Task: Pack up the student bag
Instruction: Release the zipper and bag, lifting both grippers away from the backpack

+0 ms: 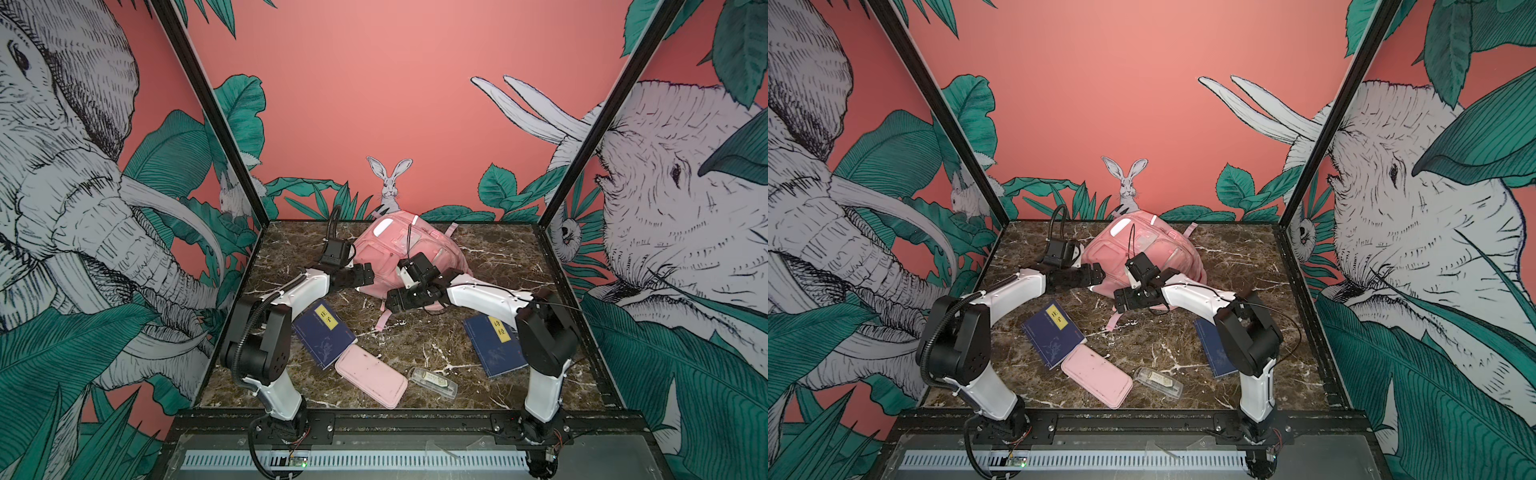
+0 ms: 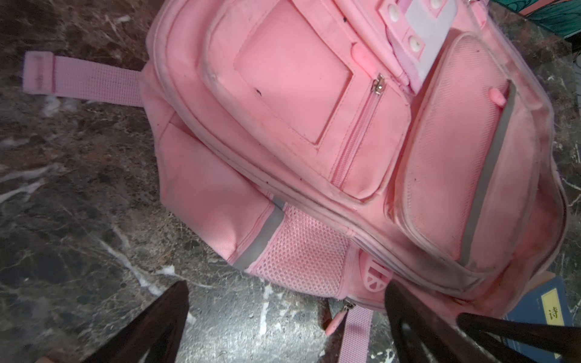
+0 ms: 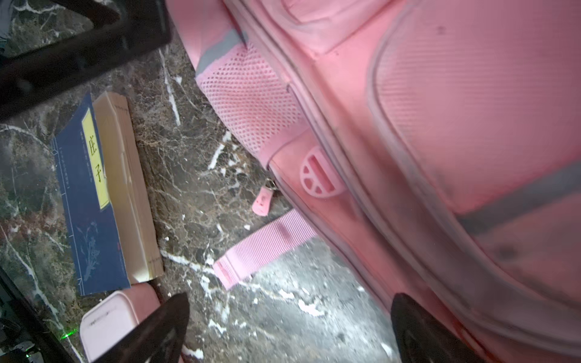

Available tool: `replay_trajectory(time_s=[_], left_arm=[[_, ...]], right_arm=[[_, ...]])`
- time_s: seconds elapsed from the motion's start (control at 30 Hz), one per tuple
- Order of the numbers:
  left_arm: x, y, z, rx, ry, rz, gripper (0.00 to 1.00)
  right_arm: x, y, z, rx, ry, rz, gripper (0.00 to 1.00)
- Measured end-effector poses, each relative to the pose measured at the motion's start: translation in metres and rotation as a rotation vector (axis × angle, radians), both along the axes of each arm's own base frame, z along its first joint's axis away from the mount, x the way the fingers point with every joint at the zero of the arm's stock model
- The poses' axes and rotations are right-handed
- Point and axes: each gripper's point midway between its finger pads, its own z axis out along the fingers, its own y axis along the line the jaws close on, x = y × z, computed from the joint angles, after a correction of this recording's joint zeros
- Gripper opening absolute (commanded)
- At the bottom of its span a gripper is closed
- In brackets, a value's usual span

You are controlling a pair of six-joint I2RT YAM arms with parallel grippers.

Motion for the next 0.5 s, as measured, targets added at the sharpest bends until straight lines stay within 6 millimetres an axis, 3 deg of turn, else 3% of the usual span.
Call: replay_trajectory(time_s=[0.1, 0.27, 0.5], left_arm=[[-0.004, 0.004, 0.006, 0.007, -0.018, 0.005, 0.97], [-0.011, 0.008, 0.015, 0.014, -0.046, 0.009, 0.97], [-0.027, 0.018, 0.023, 0.039, -0.070, 0.003, 0.97]], right_arm=[[-0.001, -0.022, 0.010, 0.029, -0.033, -0.113, 0.98], [0.014, -0.033, 0.012, 0.147, -0.017, -0.231, 0.98], [0.022, -0.053, 0.014, 0.075, -0.084, -0.280, 0.97]])
